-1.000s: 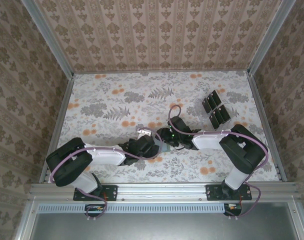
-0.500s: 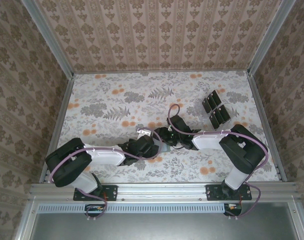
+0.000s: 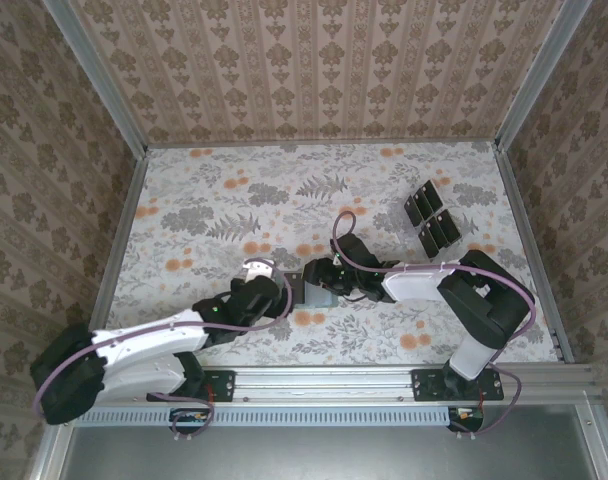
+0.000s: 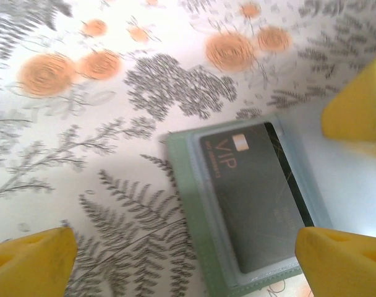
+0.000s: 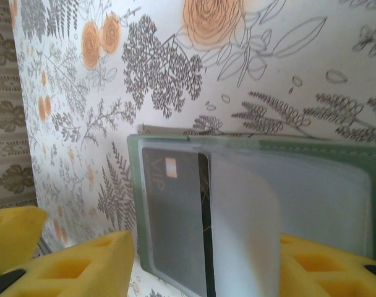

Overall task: Put the credit cards into the card holder
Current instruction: Flip over the card slot in the card holder, then pick up the credit card from the storage box.

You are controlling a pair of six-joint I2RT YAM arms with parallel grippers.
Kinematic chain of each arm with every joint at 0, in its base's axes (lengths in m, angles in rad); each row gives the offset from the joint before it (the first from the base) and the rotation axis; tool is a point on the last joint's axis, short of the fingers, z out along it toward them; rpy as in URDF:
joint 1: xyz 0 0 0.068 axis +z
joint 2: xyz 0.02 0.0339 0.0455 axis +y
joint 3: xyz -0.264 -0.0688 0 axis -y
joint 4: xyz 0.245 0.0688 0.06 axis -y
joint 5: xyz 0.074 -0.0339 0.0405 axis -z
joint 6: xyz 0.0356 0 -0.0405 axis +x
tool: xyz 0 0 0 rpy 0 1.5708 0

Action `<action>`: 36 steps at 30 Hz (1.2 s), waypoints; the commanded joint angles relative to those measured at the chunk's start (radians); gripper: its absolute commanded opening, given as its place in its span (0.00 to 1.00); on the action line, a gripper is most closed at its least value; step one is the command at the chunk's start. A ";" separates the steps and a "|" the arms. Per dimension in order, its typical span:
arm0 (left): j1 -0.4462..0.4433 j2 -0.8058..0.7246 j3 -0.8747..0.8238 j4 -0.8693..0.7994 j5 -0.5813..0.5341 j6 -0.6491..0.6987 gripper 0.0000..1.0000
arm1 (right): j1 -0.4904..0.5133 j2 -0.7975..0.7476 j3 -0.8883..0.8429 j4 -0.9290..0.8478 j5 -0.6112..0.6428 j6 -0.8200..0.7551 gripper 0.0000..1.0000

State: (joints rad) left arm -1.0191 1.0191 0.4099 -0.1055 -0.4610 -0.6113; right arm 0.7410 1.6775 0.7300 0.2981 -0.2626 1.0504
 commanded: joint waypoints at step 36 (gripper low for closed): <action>0.304 0.111 0.119 -0.094 0.307 0.060 1.00 | -0.274 -0.315 0.459 -1.070 0.567 -0.526 0.53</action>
State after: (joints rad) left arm -0.7238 1.0939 0.4770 -0.2253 -0.2062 -0.6010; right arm 0.5037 1.3544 1.1629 -0.4591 0.1101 0.6743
